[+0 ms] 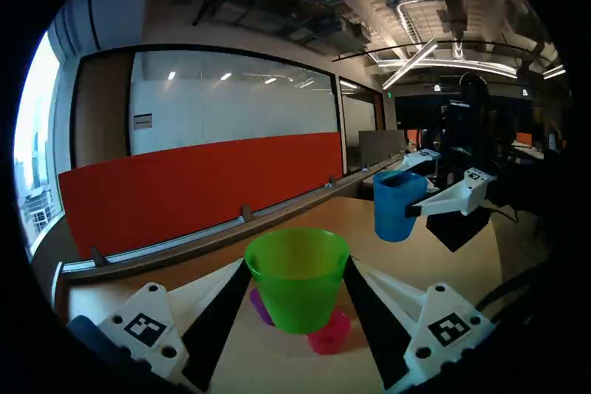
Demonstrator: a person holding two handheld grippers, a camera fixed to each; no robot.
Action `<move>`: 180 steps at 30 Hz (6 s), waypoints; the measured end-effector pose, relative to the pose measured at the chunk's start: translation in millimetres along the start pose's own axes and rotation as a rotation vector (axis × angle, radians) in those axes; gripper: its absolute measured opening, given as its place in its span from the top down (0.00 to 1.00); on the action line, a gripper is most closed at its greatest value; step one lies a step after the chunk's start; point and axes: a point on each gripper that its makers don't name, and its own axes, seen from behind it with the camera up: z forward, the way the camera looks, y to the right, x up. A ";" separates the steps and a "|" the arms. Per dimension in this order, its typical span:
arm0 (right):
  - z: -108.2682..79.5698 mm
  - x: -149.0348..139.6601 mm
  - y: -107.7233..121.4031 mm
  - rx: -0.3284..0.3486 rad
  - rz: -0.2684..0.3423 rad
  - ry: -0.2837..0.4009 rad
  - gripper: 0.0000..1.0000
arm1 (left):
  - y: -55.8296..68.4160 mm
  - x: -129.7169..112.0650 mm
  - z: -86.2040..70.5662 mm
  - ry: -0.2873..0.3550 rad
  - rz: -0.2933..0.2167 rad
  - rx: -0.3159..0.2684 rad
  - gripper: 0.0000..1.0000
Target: Pour water
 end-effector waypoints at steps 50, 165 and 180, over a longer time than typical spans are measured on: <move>13.9 36.6 -1.7 0.033 -0.292 0.001 0.10 | 50.8 -24.1 -3.6 0.001 -0.043 -0.121 0.13; 81.5 103.6 -12.2 0.059 -0.994 -0.025 0.10 | 78.1 -13.1 -3.1 0.056 -0.044 -0.211 0.13; 80.9 113.3 -7.2 0.040 -1.032 -0.016 0.10 | 78.9 -14.9 -0.2 0.058 -0.046 -0.211 0.13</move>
